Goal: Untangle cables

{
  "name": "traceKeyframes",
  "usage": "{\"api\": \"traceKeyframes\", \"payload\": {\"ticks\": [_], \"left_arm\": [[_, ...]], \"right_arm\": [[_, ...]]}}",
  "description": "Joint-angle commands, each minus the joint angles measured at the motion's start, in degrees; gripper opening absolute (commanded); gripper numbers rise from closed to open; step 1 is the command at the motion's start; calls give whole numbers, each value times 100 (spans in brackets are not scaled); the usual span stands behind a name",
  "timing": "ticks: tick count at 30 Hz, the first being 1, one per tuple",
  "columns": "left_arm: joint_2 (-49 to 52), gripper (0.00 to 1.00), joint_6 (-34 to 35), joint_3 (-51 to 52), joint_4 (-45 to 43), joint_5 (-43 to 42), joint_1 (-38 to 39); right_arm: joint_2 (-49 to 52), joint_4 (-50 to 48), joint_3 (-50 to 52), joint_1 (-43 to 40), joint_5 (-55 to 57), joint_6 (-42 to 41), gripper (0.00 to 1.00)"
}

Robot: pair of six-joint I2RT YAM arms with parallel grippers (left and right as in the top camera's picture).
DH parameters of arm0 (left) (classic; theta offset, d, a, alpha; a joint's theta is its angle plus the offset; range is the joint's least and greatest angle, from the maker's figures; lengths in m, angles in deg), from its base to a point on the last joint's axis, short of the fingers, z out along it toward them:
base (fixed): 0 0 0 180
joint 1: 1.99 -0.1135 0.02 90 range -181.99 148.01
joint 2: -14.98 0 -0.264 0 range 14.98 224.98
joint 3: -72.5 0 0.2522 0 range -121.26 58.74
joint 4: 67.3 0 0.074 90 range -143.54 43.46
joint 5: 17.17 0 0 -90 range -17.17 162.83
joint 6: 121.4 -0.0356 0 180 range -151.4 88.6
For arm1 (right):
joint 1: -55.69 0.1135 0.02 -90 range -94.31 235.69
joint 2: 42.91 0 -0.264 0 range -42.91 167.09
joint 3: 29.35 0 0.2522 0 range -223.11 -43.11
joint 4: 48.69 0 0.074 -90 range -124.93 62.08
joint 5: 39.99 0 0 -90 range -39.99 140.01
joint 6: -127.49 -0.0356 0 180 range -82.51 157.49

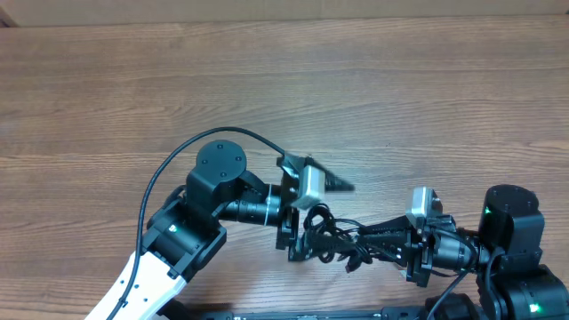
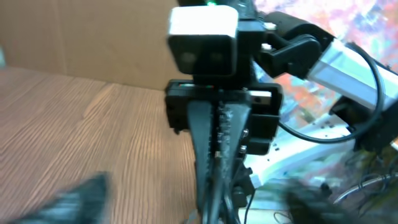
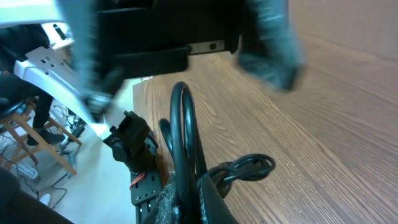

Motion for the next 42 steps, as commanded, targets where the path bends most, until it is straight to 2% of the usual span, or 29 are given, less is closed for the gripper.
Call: {"api": "traceKeyframes", "payload": {"ticks": [1, 3, 5, 7, 8, 9, 14, 19, 21, 27, 29, 30, 31, 35, 42], "left_arm": [[-59, 100, 1252, -118, 127, 289, -667], [-59, 100, 1871, -118, 221, 389, -1045], [-59, 100, 2315, -118, 417, 382, -1381], [-59, 100, 2643, -118, 691, 380, -1633], [-59, 100, 2953, -118, 911, 380, -1825], [-59, 100, 3073, -118, 920, 378, -1882], [-59, 100, 4138, -118, 866, 385, -1985], [-59, 100, 5777, -118, 863, 326, -1980], [-59, 100, 6179, -118, 837, 146, -1980], [-59, 98, 6481, -118, 17, -330, -1978], [-59, 85, 6601, -118, -9, -334, -1969], [-59, 84, 6627, -118, -7, -330, -1950], [-59, 85, 6712, -118, -35, -245, -1862], [-59, 95, 6926, -118, -247, 81, -1569], [-59, 94, 7167, -118, -623, 400, -1405]], "right_arm": [[-37, -136, -162, -9, 42, 15, 4], [-37, -369, -162, -11, 111, -275, 4], [-37, -802, -162, -11, 501, -1023, 4], [-37, -1373, -162, -9, 892, -2149, 4], [-37, -2144, -162, -9, 896, -3254, 4], [-37, -2406, -162, -9, 896, -3515, 4], [-37, -3895, -162, -9, 907, -4291, 4], [-37, -4616, -162, -9, 1473, -4680, 4], [-37, -4828, -162, -9, 1690, -4999, 4], [39, -5007, -162, -9, 2636, -6476, 4], [107, -5180, -162, -9, 2634, -6854, 4], [142, -5263, -162, -9, 2629, -7082, 4], [197, -5357, -162, -9, 2579, -7375, 4], [389, -5582, -162, -4, 2221, -7665, 4], [612, -5635, -162, -4, 1469, -7768, 4]]}}
